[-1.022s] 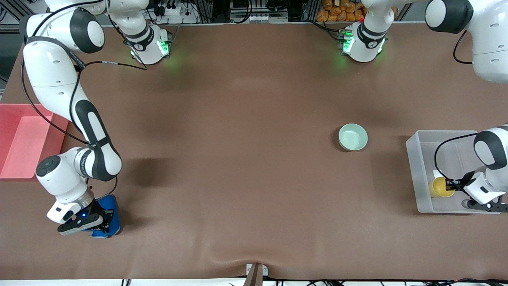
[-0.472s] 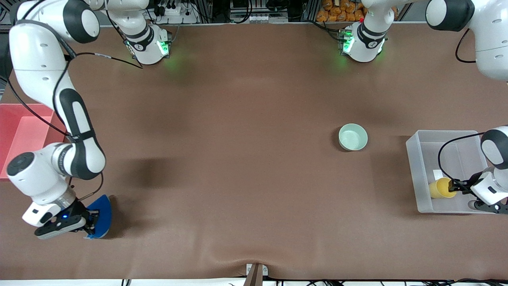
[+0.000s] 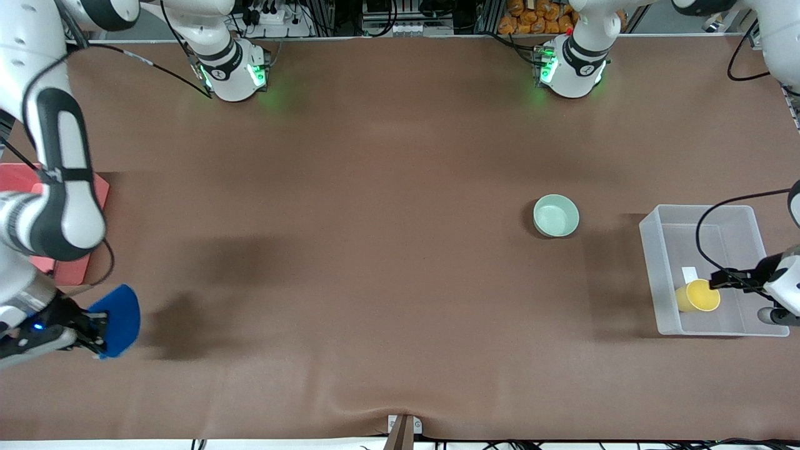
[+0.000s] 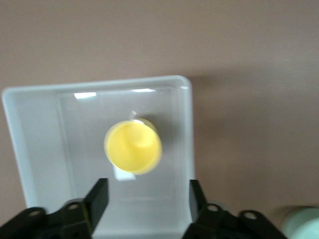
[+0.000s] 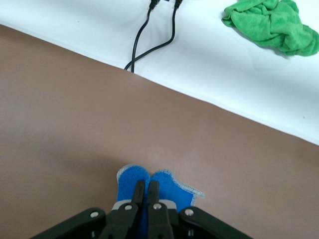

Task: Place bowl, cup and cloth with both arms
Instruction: 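Lift the cloth with the right gripper while the left gripper reaches the bowl, then grasp the green bowl with the left gripper while the right gripper carries the cloth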

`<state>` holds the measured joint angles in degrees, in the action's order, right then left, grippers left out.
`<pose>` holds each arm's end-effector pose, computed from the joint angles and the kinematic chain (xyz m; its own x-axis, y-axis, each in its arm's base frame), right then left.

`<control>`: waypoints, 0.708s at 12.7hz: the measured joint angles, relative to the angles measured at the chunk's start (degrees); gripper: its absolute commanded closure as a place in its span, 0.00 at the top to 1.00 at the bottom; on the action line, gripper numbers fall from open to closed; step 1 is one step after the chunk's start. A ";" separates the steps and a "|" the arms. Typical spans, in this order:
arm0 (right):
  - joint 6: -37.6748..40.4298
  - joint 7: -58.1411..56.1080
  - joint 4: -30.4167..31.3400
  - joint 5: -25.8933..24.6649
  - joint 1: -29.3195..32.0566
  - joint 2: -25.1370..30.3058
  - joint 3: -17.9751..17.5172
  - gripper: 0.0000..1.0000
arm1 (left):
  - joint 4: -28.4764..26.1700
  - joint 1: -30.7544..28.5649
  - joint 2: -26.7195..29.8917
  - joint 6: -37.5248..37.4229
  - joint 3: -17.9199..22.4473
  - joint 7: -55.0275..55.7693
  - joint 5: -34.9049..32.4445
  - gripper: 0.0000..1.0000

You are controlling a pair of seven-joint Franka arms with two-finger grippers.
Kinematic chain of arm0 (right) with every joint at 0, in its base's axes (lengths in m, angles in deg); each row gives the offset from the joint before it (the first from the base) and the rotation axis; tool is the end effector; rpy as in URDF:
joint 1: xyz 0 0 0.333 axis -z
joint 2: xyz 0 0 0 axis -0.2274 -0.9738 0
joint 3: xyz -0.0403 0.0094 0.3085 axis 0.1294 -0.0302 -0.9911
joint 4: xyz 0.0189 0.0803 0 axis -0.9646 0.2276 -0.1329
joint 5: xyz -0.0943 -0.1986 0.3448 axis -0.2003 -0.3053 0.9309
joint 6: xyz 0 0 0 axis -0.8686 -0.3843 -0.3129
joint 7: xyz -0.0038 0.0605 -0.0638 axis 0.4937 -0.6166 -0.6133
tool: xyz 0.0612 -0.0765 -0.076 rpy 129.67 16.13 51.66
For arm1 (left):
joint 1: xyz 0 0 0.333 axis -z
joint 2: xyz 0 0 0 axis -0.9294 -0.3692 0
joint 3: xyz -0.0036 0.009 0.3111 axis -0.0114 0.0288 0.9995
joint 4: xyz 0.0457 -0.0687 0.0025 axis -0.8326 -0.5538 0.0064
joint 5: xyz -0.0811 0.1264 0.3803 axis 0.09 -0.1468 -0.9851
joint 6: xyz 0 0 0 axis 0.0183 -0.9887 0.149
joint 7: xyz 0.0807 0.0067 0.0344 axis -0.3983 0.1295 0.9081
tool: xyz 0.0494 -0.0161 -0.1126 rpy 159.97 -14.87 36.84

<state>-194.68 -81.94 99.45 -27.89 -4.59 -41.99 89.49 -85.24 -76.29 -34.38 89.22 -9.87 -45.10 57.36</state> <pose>0.7611 -0.1054 0.3710 0.8604 0.3622 0.3586 0.3646 -0.9290 0.0637 0.7149 0.1225 0.3666 0.9966 -0.0713 -0.0424 -0.0721 -0.9973 -0.0169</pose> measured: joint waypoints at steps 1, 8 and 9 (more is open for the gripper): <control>3.92 -0.01 -0.01 0.00 0.65 2.02 0.06 0.00 | -0.31 1.92 1.11 -2.73 -0.17 3.18 0.00 1.00; 13.83 -0.36 11.91 -2.81 4.11 17.37 4.07 0.00 | -19.79 8.22 9.85 3.15 -8.41 22.45 -0.01 1.00; 14.39 -0.36 15.24 -4.31 4.35 20.59 4.34 0.00 | -25.73 8.22 11.80 8.96 -9.28 23.48 -0.02 1.00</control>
<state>-180.29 -82.30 114.69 -32.20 -0.24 -21.40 93.83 -110.97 -68.07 -22.58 98.19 -19.16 -21.62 57.35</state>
